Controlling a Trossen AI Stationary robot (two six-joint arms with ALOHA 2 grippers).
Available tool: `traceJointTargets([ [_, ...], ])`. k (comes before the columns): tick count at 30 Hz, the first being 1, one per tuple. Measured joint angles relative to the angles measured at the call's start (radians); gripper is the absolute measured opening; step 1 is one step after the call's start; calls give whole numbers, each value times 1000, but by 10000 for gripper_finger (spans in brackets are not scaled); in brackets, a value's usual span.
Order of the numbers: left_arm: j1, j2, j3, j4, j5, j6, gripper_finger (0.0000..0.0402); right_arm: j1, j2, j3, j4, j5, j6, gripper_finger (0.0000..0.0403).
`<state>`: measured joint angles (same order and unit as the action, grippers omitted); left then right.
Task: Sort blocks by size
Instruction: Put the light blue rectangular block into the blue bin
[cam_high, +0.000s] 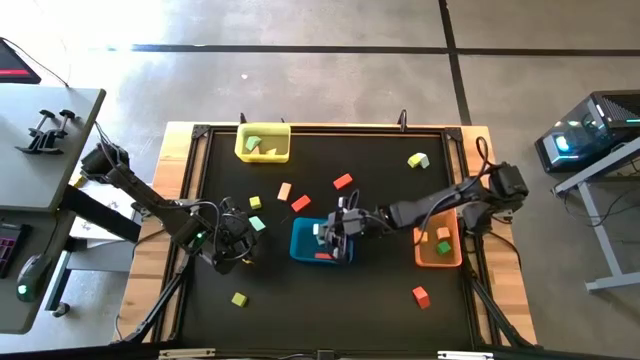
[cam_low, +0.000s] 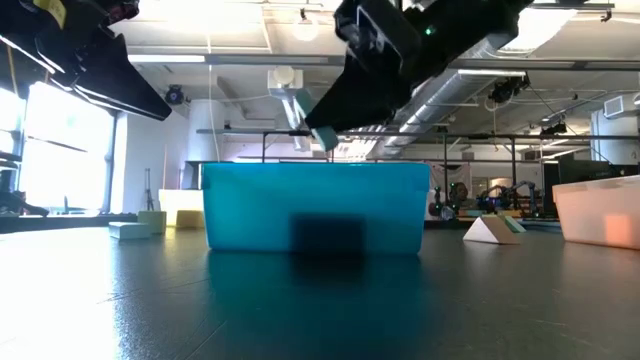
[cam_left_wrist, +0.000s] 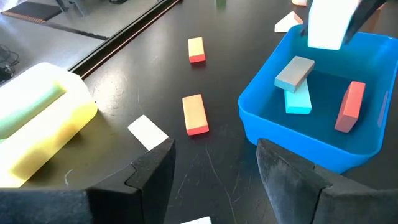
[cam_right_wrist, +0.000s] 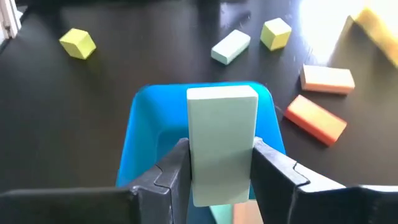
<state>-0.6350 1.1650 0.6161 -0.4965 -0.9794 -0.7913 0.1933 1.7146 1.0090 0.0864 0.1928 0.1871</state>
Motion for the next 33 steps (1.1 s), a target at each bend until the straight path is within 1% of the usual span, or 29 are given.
traceJointTargets([
  [4, 0, 0, 0, 1, 0, 0, 213, -10, 7, -11, -3, -11, 28, 138],
  [12, 0, 0, 0, 12, 1, 0, 213, -3, 50, -10, 1, -11, 33, 178],
  [18, 0, 0, 0, 22, 3, 1, 213, -3, 62, -10, 2, -10, 35, 184],
  [23, 0, 0, 0, 24, 4, 1, 213, 6, 40, -10, 2, -1, 45, 184],
  [26, 0, 0, 0, 26, 9, 0, 213, 34, 23, -10, 4, 55, 20, 185],
  [30, 0, 0, 0, 51, 16, -5, 213, 81, 17, -10, 30, 168, -71, 185],
  [31, 0, 0, 0, 59, 18, -11, 213, 91, 18, -13, 51, 196, -92, 185],
  [33, 0, 0, 0, 70, 17, -18, 213, 107, 23, -45, 175, 256, -105, 185],
])
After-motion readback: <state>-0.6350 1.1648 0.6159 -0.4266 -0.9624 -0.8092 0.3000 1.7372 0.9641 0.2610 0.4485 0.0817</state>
